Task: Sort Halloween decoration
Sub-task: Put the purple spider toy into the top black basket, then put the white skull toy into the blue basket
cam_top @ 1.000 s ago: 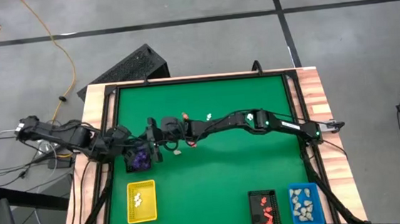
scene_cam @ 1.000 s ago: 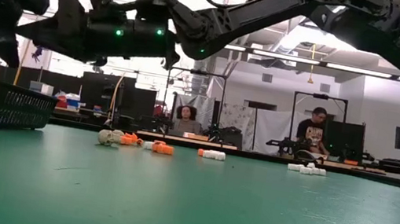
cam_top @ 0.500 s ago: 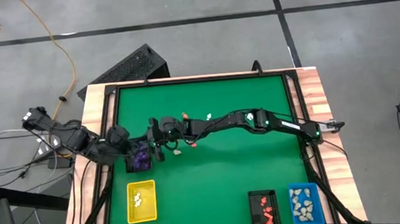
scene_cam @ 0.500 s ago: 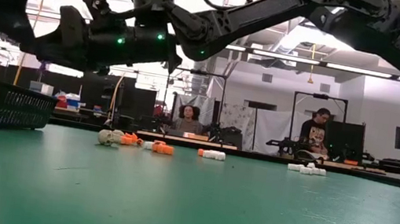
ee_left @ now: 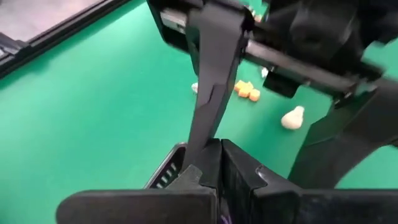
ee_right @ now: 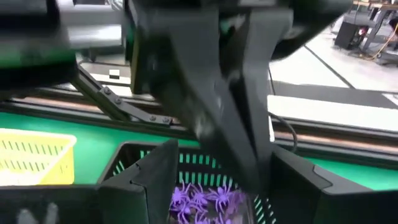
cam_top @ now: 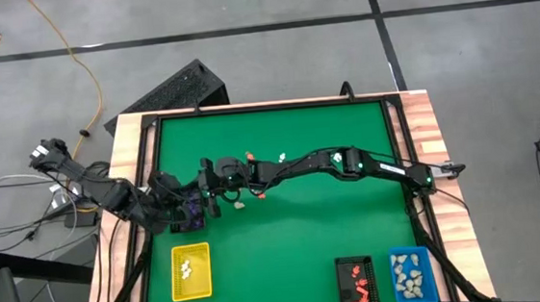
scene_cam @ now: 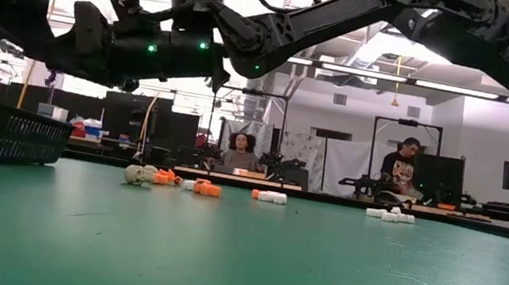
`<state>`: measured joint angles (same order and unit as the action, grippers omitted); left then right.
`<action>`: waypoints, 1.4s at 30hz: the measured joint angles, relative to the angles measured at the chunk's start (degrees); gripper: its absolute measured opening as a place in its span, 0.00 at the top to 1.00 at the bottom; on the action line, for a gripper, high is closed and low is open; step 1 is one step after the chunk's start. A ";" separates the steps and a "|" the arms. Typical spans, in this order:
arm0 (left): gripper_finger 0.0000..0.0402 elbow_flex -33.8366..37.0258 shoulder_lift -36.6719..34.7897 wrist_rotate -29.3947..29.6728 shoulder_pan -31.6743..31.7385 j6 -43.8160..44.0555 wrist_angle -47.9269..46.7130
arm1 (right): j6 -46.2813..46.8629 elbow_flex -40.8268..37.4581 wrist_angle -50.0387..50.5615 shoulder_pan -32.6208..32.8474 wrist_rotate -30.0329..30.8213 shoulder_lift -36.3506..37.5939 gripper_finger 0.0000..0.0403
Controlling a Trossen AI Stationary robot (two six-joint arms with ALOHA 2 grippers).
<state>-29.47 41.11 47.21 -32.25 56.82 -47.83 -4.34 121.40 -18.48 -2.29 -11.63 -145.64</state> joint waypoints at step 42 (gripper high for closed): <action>1.00 -5.31 -3.44 11.37 -11.86 -1.21 -0.42 | -3.62 -1.16 41.46 -8.84 5.66 5.77 0.43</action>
<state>-34.79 37.67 58.57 -44.11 55.61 -48.25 -7.96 120.25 22.98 -11.14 -5.97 -139.87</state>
